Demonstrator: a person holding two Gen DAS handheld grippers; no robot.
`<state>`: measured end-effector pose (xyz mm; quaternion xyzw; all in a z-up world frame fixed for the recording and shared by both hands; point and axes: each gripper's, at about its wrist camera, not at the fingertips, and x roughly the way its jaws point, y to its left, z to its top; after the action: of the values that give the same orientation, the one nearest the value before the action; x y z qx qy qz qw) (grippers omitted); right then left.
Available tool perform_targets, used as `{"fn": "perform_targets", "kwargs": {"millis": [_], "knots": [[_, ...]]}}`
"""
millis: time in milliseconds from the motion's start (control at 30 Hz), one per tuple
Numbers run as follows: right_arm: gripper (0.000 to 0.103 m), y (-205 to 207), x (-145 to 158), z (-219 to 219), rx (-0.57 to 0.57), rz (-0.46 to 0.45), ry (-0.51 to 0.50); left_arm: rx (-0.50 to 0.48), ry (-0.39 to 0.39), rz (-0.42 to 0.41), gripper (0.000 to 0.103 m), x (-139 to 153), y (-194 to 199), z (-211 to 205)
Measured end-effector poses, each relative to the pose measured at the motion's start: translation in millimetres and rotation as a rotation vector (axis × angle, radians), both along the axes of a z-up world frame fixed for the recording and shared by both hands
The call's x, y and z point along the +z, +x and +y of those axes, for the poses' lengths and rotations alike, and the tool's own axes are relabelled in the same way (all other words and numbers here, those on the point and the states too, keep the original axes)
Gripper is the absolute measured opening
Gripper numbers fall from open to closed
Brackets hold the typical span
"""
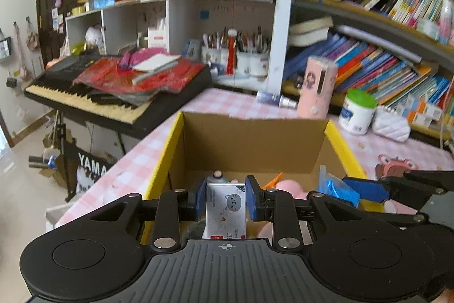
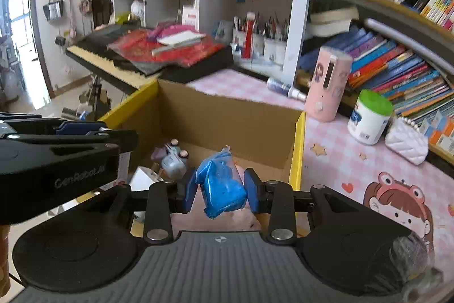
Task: Organize objects
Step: 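Release the blue item with the right tool while the left tool drops the white box in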
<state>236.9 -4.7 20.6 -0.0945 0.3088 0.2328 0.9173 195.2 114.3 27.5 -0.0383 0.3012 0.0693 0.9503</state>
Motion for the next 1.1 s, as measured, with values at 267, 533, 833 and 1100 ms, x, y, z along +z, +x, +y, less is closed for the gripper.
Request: {"fn": "perform_targets", "kwargs": {"millis": [267,533,833,1100], "knots": [[0.035,12,-22,-1,0.012,0.063,-0.027,0.020,0.002,0.071,0.028,-15,9,-3],[0.051,-3,-13,-6,-0.018,0.046,-0.012,0.019,-0.015,0.065,0.040,-9,-3,-3],[0.069,-54,14,-26,-0.146,-0.052,0.041,-0.018,0.016,-0.042,0.080,21,-44,-15],[0.092,-117,14,-40,-0.339,-0.108,0.030,-0.009,0.023,-0.066,0.099,23,-94,-15]]}}
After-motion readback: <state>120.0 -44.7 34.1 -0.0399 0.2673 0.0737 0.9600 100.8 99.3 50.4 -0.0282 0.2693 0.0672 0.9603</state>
